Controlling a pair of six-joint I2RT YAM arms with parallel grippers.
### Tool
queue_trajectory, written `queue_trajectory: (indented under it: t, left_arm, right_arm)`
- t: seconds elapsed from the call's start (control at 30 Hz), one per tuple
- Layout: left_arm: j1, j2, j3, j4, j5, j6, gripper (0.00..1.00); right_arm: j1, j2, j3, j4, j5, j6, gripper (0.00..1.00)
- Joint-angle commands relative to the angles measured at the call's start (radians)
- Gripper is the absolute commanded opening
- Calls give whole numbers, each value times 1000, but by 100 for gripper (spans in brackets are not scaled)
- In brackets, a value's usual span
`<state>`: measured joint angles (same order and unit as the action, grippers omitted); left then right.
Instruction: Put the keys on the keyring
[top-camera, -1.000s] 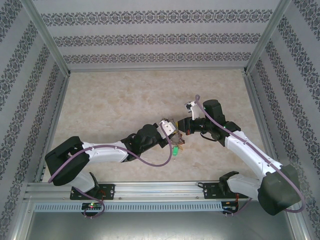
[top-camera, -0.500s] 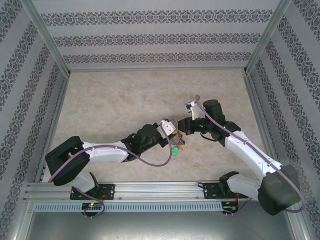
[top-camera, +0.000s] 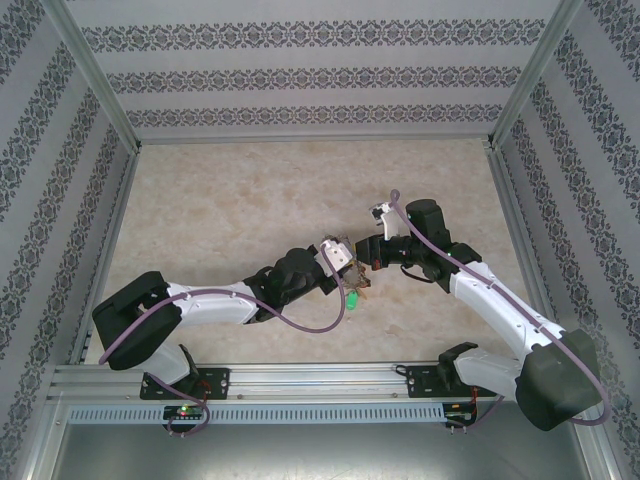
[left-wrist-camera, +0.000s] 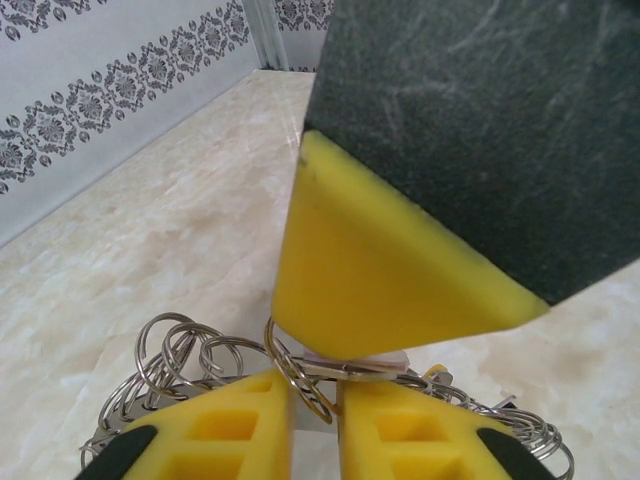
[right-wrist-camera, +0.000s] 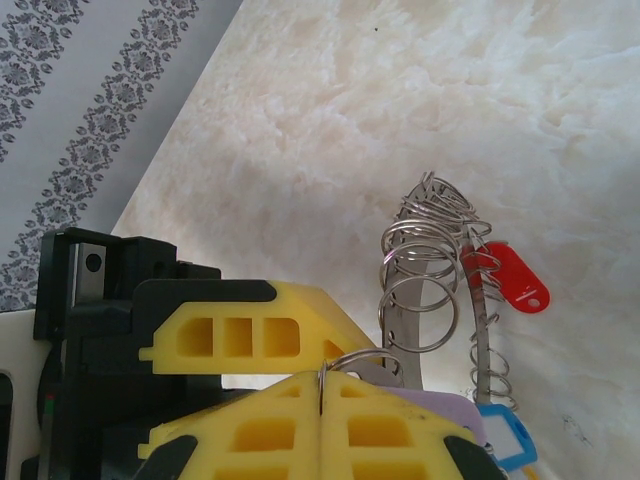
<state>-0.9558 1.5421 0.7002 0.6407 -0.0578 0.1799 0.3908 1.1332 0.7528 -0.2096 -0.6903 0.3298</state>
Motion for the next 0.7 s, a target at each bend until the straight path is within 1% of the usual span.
queue_trajectory:
  t: [0.0, 0.13, 0.2, 0.3, 0.4, 0.57, 0.67]
  left_arm:
    - [-11, -6, 19, 47, -29, 7, 15]
    - [-11, -15, 14, 40, -33, 10, 10]
    - [-11, -17, 14, 40, -34, 13, 12]
    - [-11, -18, 15, 40, -29, 16, 16]
    - [-11, -13, 20, 39, -13, 24, 18]
    - [-11, -11, 29, 25, -10, 33, 19]
    - [-11, -11, 31, 24, -11, 42, 16]
  right_arm:
    - [16, -19, 32, 5, -51, -24, 0]
    - [18, -18, 31, 5, -52, -22, 0]
    - [18, -17, 31, 6, -55, -23, 0]
    - [20, -16, 32, 4, -63, -23, 0]
    - [21, -16, 32, 3, -66, -24, 0]
    - [23, -15, 34, -3, -77, -26, 0]
    - [26, -10, 33, -9, -92, -28, 0]
